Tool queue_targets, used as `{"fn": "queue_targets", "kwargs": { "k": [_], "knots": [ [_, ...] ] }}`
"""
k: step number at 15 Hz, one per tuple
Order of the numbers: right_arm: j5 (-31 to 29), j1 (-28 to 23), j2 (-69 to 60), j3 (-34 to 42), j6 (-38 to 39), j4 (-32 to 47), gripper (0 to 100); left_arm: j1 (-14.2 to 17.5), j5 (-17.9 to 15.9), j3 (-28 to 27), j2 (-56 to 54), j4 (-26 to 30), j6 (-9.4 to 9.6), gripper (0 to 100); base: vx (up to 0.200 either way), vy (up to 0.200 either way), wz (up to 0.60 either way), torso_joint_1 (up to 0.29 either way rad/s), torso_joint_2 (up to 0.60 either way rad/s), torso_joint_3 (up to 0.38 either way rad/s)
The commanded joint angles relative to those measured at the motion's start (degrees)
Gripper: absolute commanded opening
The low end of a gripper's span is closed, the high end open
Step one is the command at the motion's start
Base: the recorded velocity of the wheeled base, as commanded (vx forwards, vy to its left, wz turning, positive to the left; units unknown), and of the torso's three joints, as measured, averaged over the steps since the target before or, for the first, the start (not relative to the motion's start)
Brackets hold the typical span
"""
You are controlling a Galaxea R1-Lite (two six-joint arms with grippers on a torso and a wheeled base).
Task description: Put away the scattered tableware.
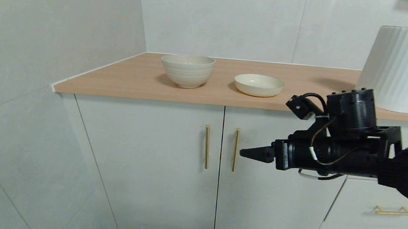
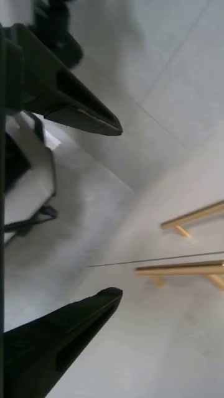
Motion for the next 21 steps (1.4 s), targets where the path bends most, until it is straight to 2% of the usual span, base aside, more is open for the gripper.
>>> {"fn": "queue_targets", "kwargs": {
  "k": [1,3,9,13,18,21],
  "knots": [
    [-0.15,0.31,11.23,-1.44,0.27,-7.18,100,0.0,-0.01,0.0,0.0,0.02,0.0,100,0.0,0.0,0.0,0.0,0.0,0.0],
    [-0.32,0.31,15.8,-1.35,1.77,-14.12,100,0.0,-0.01,0.0,0.0,0.02,0.0,100,0.0,0.0,0.0,0.0,0.0,0.0],
    [-0.32,0.4,19.67,-2.41,8.18,-21.95,100,0.0,-0.01,0.0,0.0,0.02,0.0,100,0.0,0.0,0.0,0.0,0.0,0.0],
    [-0.67,2.33,22.39,-2.41,10.56,-28.71,100,0.0,-0.01,0.0,0.0,0.02,0.0,100,0.0,0.0,0.0,0.0,0.0,0.0],
    [-1.55,3.13,22.65,-2.14,11.7,-29.51,100,0.0,-0.01,0.0,0.0,0.02,0.0,100,0.0,0.0,0.0,0.0,0.0,0.0],
    [-0.85,4.71,19.4,1.02,12.67,-29.51,100,0.0,-0.01,0.0,0.0,0.02,0.0,100,0.0,0.0,0.0,0.0,0.0,0.0]
  ]
}}
